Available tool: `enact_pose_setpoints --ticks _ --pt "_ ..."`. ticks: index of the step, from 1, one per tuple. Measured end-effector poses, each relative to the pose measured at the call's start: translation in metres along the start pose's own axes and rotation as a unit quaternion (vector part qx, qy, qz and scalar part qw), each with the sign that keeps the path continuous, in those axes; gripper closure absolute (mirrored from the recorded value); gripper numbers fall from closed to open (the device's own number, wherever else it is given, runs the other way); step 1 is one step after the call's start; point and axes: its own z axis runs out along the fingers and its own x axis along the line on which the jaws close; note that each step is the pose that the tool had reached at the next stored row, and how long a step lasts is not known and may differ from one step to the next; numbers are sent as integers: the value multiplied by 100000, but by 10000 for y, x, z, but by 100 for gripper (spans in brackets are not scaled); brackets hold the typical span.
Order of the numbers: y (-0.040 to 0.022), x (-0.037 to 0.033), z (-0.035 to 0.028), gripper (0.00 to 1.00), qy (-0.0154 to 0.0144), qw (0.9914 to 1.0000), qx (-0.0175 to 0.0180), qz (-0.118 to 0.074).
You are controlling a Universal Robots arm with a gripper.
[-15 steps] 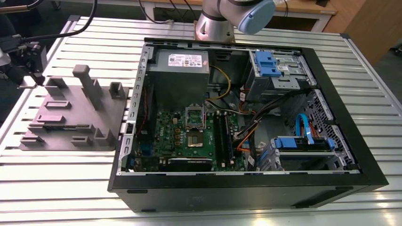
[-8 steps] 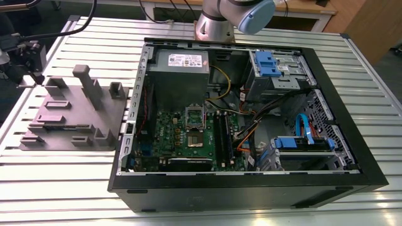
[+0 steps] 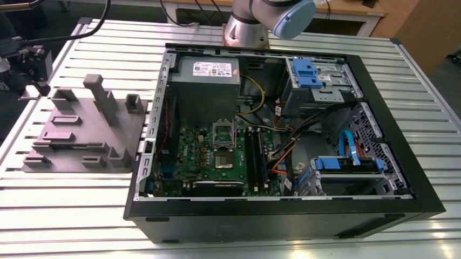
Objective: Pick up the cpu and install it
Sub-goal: 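Pick up the cpu and move it towards the insertion slot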
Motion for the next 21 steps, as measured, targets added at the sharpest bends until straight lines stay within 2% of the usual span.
enact_pose_setpoints --ticks 21 --pt "2 1 -43 53 4 100000 3 -2"
